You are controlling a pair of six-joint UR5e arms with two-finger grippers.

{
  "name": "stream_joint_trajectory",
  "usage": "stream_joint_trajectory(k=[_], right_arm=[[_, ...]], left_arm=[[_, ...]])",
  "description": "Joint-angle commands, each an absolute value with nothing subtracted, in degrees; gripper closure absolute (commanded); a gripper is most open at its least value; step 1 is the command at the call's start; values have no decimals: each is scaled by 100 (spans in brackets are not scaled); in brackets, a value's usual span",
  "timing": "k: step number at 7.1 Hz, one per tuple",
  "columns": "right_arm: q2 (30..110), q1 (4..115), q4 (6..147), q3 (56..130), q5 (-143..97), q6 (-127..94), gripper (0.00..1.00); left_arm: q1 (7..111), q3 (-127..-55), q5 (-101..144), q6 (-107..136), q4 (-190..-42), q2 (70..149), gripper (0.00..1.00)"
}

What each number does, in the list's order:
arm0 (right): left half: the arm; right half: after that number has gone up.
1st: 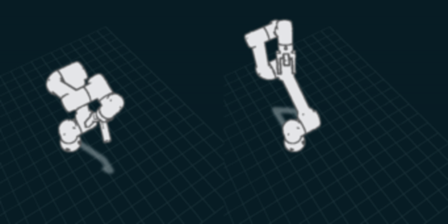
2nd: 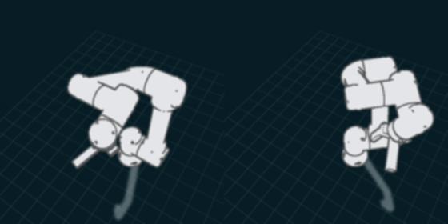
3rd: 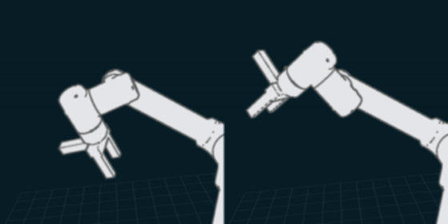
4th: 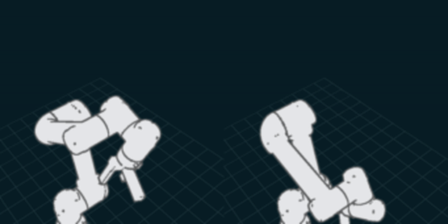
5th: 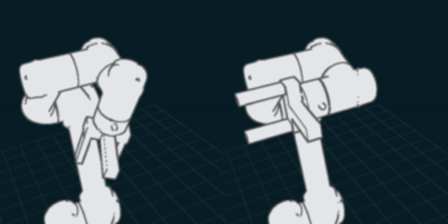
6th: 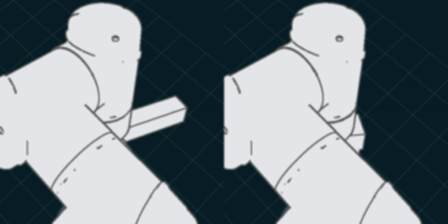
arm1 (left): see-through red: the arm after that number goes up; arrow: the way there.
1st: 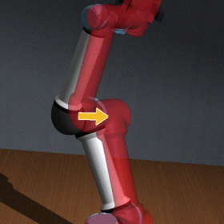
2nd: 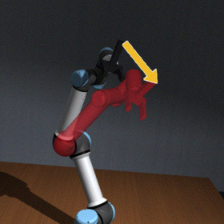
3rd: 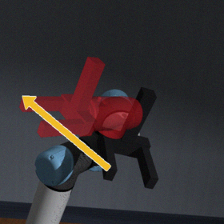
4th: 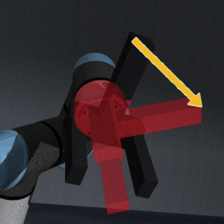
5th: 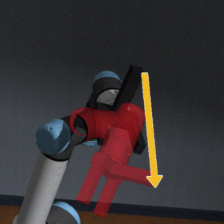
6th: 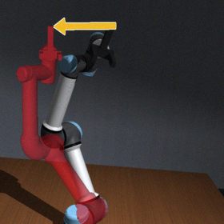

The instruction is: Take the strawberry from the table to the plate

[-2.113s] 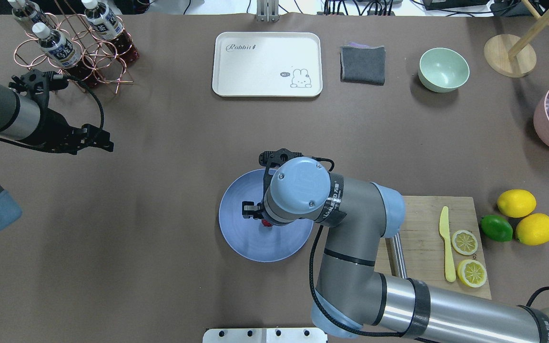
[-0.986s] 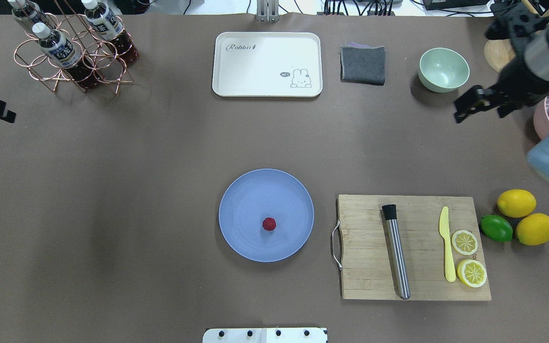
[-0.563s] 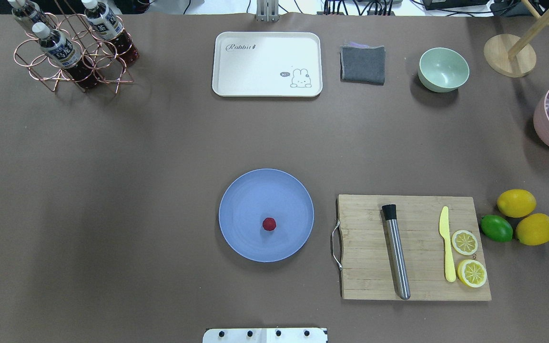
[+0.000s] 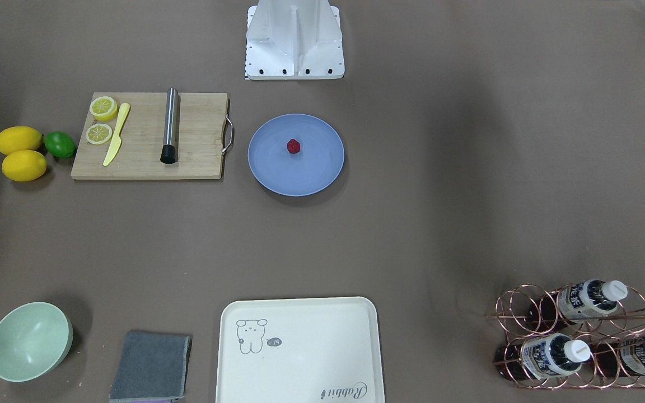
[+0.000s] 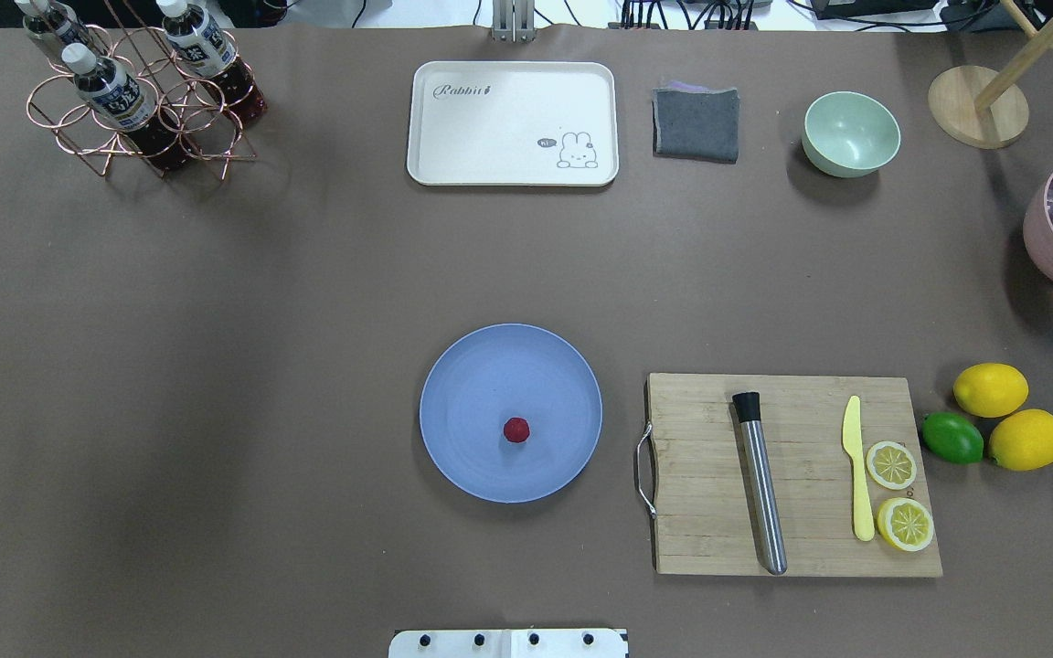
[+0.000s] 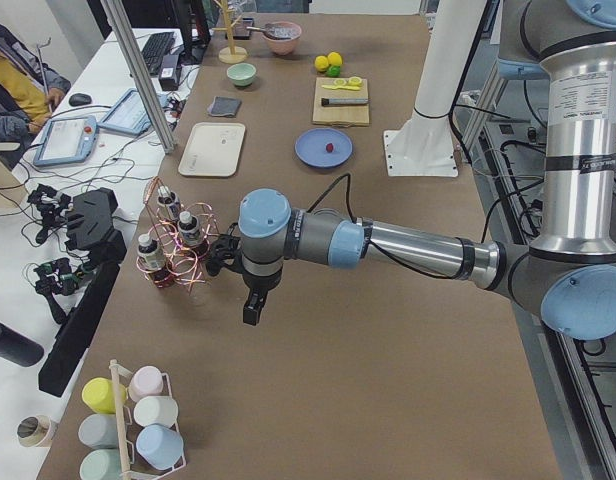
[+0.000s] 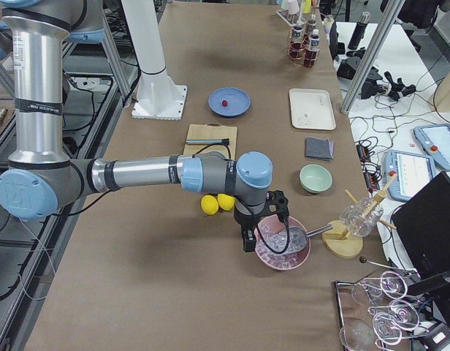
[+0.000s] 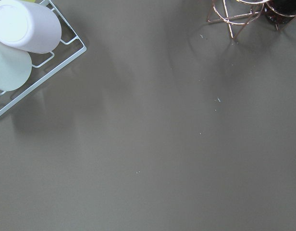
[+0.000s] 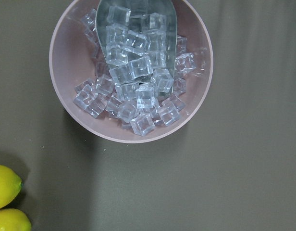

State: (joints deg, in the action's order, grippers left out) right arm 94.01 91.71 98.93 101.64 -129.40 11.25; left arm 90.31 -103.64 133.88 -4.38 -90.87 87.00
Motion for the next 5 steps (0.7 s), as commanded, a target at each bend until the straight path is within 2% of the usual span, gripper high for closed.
stream_joint_trajectory(k=[1, 5], right_arm=[[9413, 9228, 9896, 10213, -12955, 1090, 0], [9413, 9246, 9896, 10292, -13008, 1063, 0]], left_arm=[[9035, -10380, 13386, -457, -9123, 8588, 3], [9035, -10406, 13386, -466, -9132, 8482, 3]])
